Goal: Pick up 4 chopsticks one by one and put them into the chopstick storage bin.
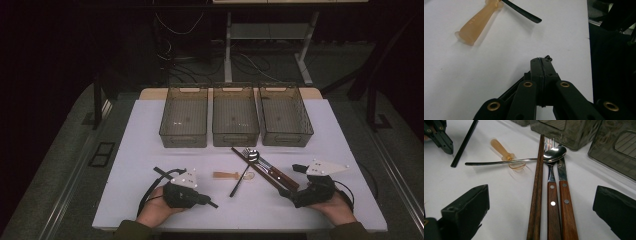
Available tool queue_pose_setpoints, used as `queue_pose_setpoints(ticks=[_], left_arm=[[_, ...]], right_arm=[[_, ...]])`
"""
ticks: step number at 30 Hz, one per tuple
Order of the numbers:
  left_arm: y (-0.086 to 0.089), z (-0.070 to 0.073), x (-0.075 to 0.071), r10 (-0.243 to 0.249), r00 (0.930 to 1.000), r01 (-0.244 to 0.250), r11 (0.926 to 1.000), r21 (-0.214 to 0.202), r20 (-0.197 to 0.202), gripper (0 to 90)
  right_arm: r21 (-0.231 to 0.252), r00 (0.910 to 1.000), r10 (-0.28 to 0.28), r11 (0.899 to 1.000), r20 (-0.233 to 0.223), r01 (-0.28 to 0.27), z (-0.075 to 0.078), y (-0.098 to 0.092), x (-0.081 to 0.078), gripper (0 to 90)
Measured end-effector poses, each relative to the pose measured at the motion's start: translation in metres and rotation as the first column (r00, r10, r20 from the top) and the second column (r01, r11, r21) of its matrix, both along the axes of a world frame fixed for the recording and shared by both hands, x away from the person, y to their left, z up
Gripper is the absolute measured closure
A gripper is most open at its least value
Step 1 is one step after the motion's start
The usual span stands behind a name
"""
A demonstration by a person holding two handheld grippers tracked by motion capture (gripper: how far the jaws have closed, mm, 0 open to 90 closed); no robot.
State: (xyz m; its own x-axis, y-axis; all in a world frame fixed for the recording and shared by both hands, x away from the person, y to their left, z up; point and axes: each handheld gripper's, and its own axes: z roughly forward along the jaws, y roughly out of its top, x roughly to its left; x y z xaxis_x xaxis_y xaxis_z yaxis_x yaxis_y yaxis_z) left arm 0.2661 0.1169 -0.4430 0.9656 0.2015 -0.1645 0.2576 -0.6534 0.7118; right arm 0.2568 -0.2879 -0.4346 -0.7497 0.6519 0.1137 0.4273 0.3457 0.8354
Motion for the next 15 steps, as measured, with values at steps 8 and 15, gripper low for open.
queue_pose_setpoints(ticks=[8,15], left_arm=[[-0.0058,-0.0042,0.0011,-0.021,0.9998,0.021,0.9992,0.034,0.005,89.1],[-0.0092,-0.0046,0.0022,-0.024,0.9996,0.024,0.9991,0.034,0.014,89.1]], right_arm=[[0.0,1.0,-0.001,1.0,-0.001,0.001,0.0,-0.0001,0.0002,0.9],[0.0,1.0,-0.004,1.0,-0.002,0.004,0.0,-0.0002,0.0003,0.9]])
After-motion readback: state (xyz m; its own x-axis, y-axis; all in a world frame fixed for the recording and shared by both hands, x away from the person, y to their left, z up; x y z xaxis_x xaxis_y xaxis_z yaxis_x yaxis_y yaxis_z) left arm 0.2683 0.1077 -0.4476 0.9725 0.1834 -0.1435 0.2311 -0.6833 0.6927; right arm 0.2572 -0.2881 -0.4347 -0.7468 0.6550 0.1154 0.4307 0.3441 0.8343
